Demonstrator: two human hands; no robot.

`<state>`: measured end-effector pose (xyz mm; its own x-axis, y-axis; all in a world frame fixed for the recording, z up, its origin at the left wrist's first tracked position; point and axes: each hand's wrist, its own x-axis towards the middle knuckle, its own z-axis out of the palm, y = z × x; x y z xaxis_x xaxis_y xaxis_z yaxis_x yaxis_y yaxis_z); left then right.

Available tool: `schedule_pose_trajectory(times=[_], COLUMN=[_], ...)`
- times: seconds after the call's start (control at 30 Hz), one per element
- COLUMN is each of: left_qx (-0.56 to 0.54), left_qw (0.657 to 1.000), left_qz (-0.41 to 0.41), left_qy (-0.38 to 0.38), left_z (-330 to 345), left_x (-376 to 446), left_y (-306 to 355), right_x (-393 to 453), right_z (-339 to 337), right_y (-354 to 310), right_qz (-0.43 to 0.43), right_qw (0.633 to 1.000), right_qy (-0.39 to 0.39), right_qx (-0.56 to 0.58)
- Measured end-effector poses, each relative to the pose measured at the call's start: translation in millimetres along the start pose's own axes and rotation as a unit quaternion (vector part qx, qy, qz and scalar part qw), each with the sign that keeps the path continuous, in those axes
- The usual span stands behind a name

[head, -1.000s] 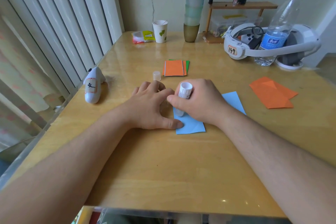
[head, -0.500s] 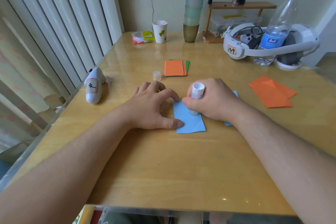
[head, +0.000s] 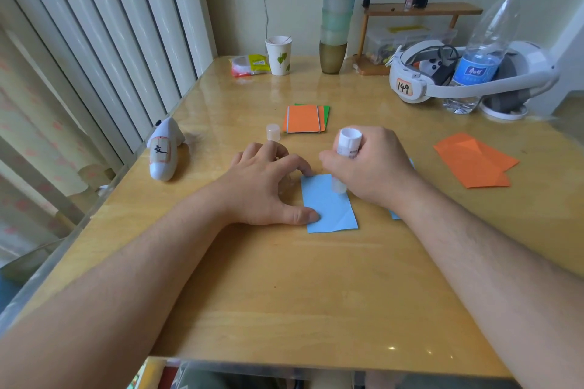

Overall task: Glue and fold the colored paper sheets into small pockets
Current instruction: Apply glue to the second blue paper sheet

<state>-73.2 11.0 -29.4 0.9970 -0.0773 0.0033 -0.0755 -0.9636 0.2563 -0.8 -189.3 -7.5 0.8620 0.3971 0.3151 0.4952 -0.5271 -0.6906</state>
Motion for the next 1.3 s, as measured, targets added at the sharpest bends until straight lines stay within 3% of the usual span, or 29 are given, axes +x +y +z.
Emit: schedule_pose_trajectory(times=[0.2,0.77,0.97,1.3], left_qx=[0.013,-0.006,-0.008,-0.009], left_qw=[1.000,1.000,1.000,1.000], left_qz=[-0.004,-0.001,-0.003,-0.003], left_qy=[0.007,0.006,0.001,0.002], left_z=[3,2,0,0], left_x=[1,0,-1,-1], left_y=[-1,-2,0,0], right_x=[-4,-5,-3,-13], right_z=[19,1,-9,-9], right_y=[-11,-2,0,15], right_qz=[-0.034,-0.018,-0.010,-0.006], right_qw=[0.996,0.992,0.990,0.998], right_qy=[-0.074,-0.123,-0.130,-0.066], right_qx=[0.023,-0.014,-0.049,-0.011])
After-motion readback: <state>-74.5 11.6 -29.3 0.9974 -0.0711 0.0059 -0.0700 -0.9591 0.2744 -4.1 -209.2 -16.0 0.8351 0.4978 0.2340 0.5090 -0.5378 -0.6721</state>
